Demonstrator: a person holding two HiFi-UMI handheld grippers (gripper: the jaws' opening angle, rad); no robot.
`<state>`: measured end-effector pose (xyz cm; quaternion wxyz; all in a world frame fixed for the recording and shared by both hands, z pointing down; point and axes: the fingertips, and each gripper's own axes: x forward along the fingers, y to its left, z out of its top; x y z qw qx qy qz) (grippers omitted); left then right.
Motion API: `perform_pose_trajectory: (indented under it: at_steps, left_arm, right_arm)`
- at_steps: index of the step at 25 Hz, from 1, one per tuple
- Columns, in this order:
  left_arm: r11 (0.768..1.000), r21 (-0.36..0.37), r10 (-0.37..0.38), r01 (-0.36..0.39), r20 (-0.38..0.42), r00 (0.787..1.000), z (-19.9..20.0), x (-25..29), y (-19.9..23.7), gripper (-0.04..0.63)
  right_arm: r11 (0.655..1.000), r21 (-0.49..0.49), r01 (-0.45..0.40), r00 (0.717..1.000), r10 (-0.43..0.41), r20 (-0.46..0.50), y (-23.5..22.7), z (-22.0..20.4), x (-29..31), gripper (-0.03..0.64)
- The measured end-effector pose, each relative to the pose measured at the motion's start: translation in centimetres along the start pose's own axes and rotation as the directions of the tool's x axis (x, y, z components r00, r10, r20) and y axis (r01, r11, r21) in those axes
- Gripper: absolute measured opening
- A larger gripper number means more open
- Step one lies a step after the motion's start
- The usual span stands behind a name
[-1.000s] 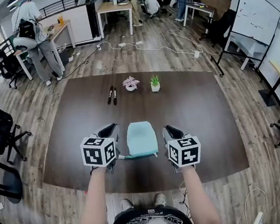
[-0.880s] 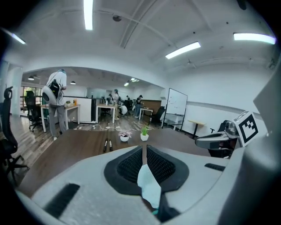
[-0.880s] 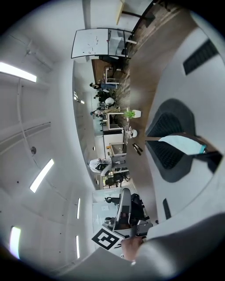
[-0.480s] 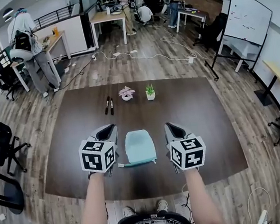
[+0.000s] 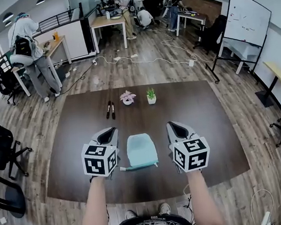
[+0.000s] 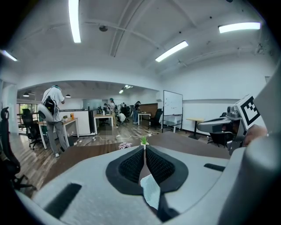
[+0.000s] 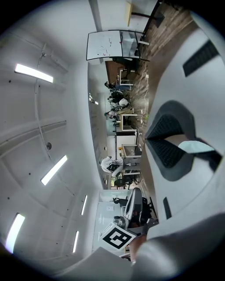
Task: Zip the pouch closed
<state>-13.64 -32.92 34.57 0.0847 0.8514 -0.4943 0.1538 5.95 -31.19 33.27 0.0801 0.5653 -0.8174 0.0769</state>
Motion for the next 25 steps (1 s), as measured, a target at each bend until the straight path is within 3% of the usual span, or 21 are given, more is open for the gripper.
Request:
perform_pose_trajectory:
  at_steps: [25]
  left_arm:
    - [1.0,-0.021,0.002,-0.002,-0.011,1.0,-0.84,-0.33,0.36,0.017]
  right_arm:
    - [1.0,0.002,0.008,1.0,-0.008,0.017,0.12,0.02,-0.44,-0.003]
